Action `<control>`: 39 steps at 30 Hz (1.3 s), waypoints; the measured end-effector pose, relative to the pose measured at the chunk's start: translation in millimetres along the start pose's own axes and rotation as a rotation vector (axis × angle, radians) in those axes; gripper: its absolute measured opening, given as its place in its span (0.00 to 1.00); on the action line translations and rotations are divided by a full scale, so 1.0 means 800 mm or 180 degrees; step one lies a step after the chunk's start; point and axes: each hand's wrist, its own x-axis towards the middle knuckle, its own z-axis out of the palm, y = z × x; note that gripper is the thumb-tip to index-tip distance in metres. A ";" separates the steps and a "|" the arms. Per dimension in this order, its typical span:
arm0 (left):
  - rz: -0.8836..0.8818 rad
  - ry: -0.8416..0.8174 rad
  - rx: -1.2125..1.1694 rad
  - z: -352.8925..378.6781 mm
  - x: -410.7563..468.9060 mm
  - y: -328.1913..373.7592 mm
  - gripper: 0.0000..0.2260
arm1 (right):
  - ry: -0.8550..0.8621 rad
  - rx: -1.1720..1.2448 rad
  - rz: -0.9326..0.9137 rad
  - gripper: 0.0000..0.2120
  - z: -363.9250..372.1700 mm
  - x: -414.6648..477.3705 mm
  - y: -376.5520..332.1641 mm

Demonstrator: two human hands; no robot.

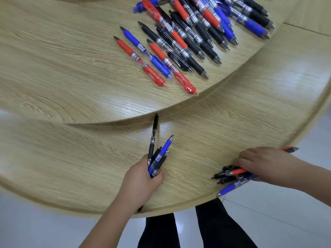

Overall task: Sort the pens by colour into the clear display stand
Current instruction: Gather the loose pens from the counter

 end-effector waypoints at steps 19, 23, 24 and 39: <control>-0.0395 0.0898 -0.0530 0.004 0.016 -0.008 0.28 | 0.0344 -0.0183 0.0459 0.26 0.005 0.032 -0.009; -0.0617 0.1522 -0.0466 -0.002 0.036 -0.003 0.09 | 0.0327 -0.0055 0.0577 0.28 0.007 0.042 -0.016; -0.0626 0.1658 -0.0464 -0.004 0.040 -0.002 0.09 | 0.0341 -0.0033 0.0579 0.28 0.007 0.045 -0.019; 0.0000 0.1614 0.0955 -0.048 0.076 -0.025 0.18 | 0.0335 0.0007 0.0493 0.24 -0.026 0.078 -0.039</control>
